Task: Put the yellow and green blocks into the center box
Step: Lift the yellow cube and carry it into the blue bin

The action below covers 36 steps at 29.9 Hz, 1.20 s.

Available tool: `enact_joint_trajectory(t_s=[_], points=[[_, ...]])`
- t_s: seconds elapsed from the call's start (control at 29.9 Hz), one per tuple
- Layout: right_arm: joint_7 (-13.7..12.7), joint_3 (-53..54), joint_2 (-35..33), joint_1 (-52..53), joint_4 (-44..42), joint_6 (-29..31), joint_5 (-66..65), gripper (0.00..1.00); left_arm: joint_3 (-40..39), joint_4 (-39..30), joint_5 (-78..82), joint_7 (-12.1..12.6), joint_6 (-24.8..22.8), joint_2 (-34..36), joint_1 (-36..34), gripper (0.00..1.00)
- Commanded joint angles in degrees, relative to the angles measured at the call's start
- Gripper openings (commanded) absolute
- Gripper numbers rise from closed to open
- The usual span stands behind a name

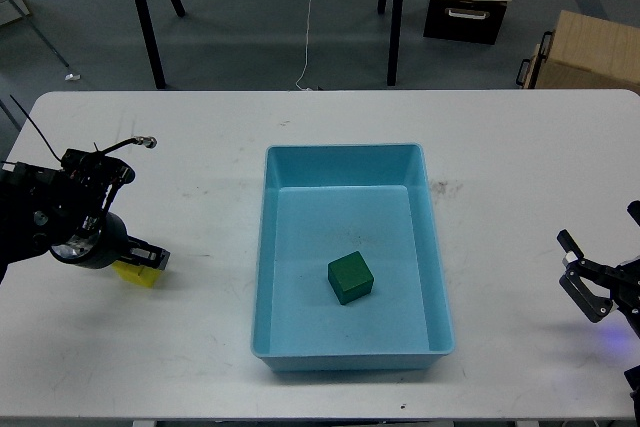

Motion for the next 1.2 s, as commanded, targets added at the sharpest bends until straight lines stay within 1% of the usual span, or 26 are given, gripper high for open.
enact_joint_trajectory(t_s=[0.0,0.07,0.13,0.23,0.33,0.4,0.63,0.7,0.87,0.9,0.97,1.07,1.14,1.17], points=[[0.0,-0.04,0.0,-0.09,0.0,0.0,0.0,1.0,-2.58,-0.7,-0.12,0.25,0.0,1.98,-0.4,0.0],[0.0,-0.04,0.0,-0.09,0.0,0.0,0.0,1.0,-4.43,-1.49,-0.3,0.25,0.0,2.43,-1.19,0.0],[0.0,-0.13,0.0,-0.09,-0.09,0.0,0.0,1.0,-8.2,-2.63,-1.0,0.25,0.0,2.6,-3.73,0.0],[0.0,-0.13,0.0,-0.09,-0.09,0.0,-0.09,1.0,-12.87,-4.65,-6.78,0.34,0.0,1.2,-8.13,0.0],[0.09,-0.13,0.09,-0.09,-0.09,0.0,-1.23,1.0,-12.96,-3.7,-12.76,0.34,0.0,-5.72,-13.75,0.0],[0.09,-0.04,0.0,-0.09,-0.18,0.0,-1.23,1.0,-12.52,-1.68,-13.92,0.43,0.0,-10.12,-15.61,0.0],[0.18,0.23,0.0,-0.09,-0.27,0.0,-1.23,1.0,-12.26,3.68,-14.18,0.34,0.0,-26.73,-15.7,0.0],[0.18,0.31,0.0,0.0,-0.18,0.0,-1.23,1.0,-11.39,4.92,-14.1,0.34,0.0,-29.03,-15.0,0.0],[0.18,0.4,0.0,0.09,-0.27,0.0,-1.23,1.0,-10.42,5.27,-14.1,-0.1,0.0,-33.07,-13.77,0.01],[0.18,0.4,0.0,0.09,-0.27,0.0,-1.23,1.0,-10.15,5.36,-14.1,-0.36,0.0,-33.78,-13.59,0.04],[0.18,0.31,0.0,0.09,-0.18,0.0,-1.23,1.0,-9.97,5.8,-14.1,-0.63,0.0,-34.57,-12.81,0.06],[0.18,0.58,0.0,0.0,-0.18,0.0,-1.23,1.0,-9.89,5.8,-14.01,-0.72,0.0,-34.66,-10.78,0.12],[0.18,0.67,0.0,0.0,-0.27,0.0,-1.23,1.0,-9.62,5.97,-14.01,-0.8,0.0,-34.75,-9.82,0.22],[0.18,0.67,0.0,-0.09,-0.27,0.0,-1.23,1.0,-9.19,6.41,-14.01,-0.89,0.0,-34.75,-9.38,0.25]])
